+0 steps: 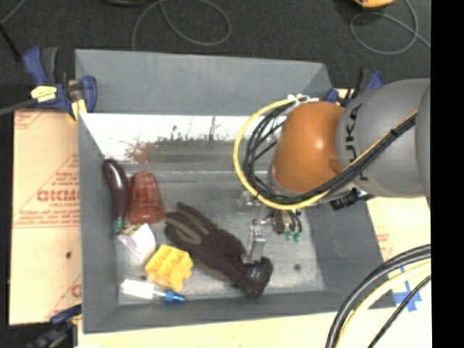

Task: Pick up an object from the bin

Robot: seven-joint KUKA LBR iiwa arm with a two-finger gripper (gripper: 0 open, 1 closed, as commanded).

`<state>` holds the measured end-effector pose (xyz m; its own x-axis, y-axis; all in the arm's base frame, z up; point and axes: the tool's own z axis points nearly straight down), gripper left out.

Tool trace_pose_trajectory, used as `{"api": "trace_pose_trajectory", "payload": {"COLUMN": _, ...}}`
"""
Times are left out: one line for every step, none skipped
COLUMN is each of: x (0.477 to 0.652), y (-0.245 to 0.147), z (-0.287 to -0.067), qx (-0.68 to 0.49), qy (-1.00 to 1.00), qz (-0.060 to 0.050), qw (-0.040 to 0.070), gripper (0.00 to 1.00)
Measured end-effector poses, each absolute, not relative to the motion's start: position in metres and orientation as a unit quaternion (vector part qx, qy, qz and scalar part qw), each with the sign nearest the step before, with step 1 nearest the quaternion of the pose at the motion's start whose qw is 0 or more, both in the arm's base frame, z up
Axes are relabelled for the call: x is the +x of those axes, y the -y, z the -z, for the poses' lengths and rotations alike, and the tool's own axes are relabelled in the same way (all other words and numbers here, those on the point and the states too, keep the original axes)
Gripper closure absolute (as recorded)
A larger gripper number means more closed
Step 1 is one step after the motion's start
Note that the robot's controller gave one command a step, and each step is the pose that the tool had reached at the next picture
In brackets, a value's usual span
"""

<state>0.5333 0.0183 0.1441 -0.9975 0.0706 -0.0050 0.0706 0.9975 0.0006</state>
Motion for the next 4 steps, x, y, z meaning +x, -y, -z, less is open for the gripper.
{"api": "trace_pose_trajectory", "payload": {"x": 0.512, "y": -0.024, "z": -0.141, "qx": 0.016, "qy": -1.000, "qz": 0.001, "qw": 0.001, "gripper": 0.00}}
{"api": "trace_pose_trajectory", "payload": {"x": 0.515, "y": -0.055, "z": -0.073, "qx": 0.092, "qy": -0.996, "qz": -0.001, "qw": 0.004, "gripper": 1.00}}
{"api": "trace_pose_trajectory", "payload": {"x": 0.515, "y": -0.055, "z": -0.073, "qx": 0.092, "qy": -0.996, "qz": -0.001, "qw": 0.004, "gripper": 1.00}}
{"api": "trace_pose_trajectory", "payload": {"x": 0.529, "y": -0.059, "z": -0.201, "qx": 0.046, "qy": -0.999, "qz": 0.000, "qw": 0.005, "gripper": 1.00}}
